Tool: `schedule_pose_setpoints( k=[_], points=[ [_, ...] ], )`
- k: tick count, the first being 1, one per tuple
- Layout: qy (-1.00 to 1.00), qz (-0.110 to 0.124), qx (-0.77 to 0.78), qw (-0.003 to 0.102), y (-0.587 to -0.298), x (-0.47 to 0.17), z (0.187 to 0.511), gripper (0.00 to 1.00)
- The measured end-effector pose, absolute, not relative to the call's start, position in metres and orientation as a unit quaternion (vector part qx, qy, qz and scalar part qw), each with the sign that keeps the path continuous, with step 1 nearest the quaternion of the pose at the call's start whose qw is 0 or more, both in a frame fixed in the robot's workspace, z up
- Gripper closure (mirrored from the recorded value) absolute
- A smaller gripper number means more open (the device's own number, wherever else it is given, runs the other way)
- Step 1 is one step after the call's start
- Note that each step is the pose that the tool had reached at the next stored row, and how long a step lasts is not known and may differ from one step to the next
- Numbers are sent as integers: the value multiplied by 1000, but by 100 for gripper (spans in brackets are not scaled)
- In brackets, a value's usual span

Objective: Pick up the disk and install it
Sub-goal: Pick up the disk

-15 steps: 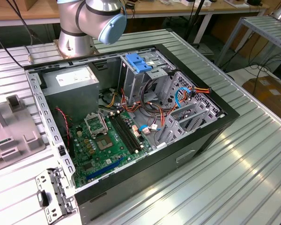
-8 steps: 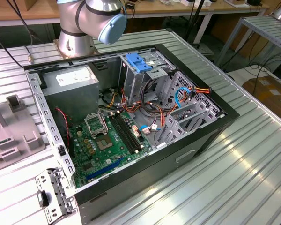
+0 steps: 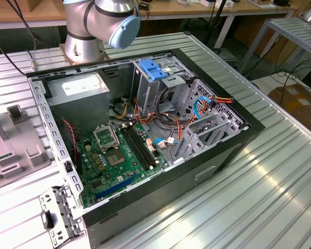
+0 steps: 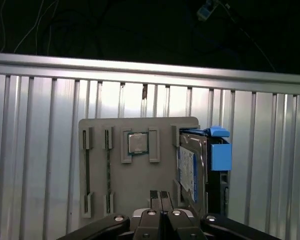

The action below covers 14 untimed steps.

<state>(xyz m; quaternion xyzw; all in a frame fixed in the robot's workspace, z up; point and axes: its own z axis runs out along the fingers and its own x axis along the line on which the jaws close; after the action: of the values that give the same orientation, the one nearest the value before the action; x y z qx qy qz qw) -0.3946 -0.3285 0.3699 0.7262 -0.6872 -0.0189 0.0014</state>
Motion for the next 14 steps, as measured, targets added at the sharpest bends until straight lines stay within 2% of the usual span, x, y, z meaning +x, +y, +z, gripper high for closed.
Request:
schedule_pose_setpoints(
  k=[4, 8, 9, 10, 14],
  points=[
    [-687, -19, 726, 1, -328, -395, 370, 89],
    [-688, -19, 726, 1, -328, -395, 370, 64],
    [-688, -19, 726, 1, -328, -395, 370, 64],
    [-688, -19, 726, 1, -329, -395, 370, 58],
    [-688, -19, 726, 1, -329, -395, 370, 58]
  ],
)
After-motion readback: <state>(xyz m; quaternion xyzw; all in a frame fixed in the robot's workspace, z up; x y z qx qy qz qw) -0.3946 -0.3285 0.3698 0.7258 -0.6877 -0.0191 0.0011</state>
